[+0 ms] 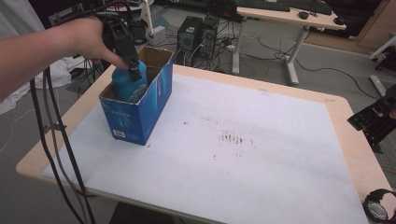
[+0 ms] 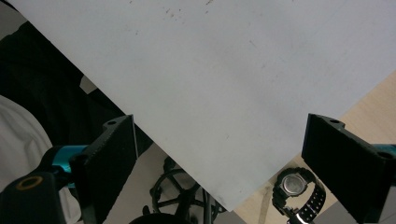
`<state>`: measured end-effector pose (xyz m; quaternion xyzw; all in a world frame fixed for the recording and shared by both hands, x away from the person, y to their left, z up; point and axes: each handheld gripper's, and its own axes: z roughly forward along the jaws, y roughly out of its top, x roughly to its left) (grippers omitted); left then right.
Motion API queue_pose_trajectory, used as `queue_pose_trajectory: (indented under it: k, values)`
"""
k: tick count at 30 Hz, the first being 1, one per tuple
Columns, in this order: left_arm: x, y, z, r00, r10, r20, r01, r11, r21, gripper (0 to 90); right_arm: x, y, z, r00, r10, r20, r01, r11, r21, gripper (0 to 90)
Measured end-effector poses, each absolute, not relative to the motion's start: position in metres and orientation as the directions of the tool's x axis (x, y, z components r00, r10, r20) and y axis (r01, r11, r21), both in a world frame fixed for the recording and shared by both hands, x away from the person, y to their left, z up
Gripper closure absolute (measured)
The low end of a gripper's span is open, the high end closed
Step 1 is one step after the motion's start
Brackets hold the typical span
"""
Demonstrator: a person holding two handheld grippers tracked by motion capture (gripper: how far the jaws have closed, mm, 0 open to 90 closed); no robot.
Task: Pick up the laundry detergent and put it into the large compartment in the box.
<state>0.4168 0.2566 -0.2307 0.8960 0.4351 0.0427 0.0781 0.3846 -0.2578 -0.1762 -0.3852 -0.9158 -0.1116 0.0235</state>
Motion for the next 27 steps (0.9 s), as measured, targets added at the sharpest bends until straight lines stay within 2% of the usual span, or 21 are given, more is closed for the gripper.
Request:
queue_pose_trajectory:
  k: [18,27]
  values:
    - [0.417,0.251,-0.266,0.649,0.761,0.014,0.754,-0.645,0.123,37.2,0.384,-0.261,-0.178,-0.697,0.705,0.131,0.716,0.673,0.185,9.7]
    - [0.418,0.254,-0.269,0.635,0.773,0.001,0.764,-0.628,0.146,37.0,0.384,-0.262,-0.18,-0.697,0.705,0.13,0.716,0.674,0.183,9.7]
